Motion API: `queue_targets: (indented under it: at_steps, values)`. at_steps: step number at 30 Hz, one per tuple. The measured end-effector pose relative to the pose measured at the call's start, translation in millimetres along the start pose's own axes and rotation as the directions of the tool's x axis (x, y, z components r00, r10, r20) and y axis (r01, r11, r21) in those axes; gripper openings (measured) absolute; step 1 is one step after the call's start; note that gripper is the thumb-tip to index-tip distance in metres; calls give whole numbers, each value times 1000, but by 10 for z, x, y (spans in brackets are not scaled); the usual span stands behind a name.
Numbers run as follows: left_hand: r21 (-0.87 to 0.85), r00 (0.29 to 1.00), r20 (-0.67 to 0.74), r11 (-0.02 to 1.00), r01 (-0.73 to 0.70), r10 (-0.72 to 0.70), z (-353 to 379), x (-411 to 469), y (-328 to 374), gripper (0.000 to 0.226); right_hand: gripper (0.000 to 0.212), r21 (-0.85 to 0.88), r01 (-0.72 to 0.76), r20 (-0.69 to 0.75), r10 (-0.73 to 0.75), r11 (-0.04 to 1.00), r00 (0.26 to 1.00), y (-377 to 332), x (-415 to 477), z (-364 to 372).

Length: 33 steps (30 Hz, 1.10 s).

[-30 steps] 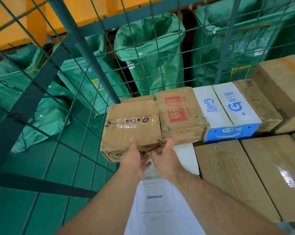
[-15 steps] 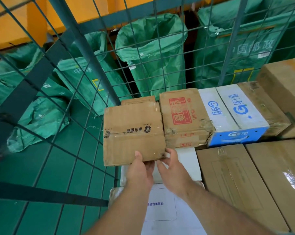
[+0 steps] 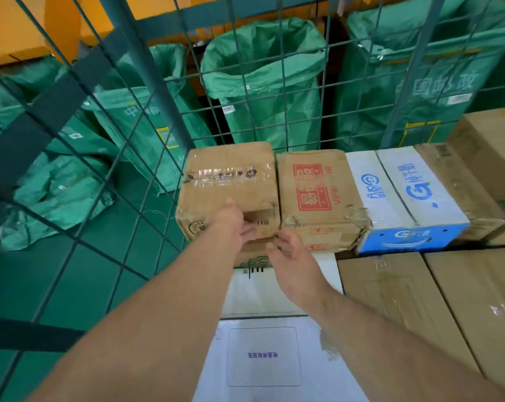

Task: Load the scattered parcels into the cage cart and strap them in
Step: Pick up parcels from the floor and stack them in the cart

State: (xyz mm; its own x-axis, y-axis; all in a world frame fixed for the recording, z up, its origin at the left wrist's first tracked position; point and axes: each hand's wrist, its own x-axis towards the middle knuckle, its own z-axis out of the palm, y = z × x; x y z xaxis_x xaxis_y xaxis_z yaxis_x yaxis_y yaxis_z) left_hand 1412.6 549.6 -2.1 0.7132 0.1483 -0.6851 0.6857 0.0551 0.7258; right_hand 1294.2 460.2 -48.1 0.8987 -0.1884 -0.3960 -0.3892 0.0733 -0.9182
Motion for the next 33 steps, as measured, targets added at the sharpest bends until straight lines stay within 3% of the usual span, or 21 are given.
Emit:
queue_targets:
  at_steps: [8, 11, 13, 15, 19, 23, 29, 33]
  values:
    - [193, 999, 43, 981, -17, 9, 130, 311, 353, 56, 13, 15, -134, -18, 134, 991, 991, 361, -568, -505]
    - [247, 990, 138, 968, -35, 1, 136, 146, 189, 65, 6, 114, -144, -41, 149, 983, 988, 416, -844, -747]
    - [281, 983, 181, 956, -79, 28, 215, -322, -147, 63, 3, 201, -146, -46, 158, 969, 986, 518, -1116, -961]
    - [322, 973, 229, 940, -112, 37, 236, -981, -634, 38, 5, 164, -174, -39, 182, 971, 982, 622, -1468, -1152]
    - [413, 925, 352, 911, -18, -141, 116, -2199, -1745, 20, 14, 47, -256, -113, 260, 966, 959, 781, -2187, -1529]
    - [479, 948, 274, 878, 12, -163, 9, -2955, -2551, 18, 21, -56, -330, -121, 322, 942, 939, 850, -2758, -1928]
    - [521, 959, 275, 849, -88, -70, 200, -3615, -2883, 19, 22, -155, -399, -76, 391, 904, 917, 886, -3491, -2447]
    - [571, 929, 369, 796, -201, -30, 369, -3953, -2845, 18, 21, -114, -379, -161, 359, 918, 919, 883, -3901, -2738]
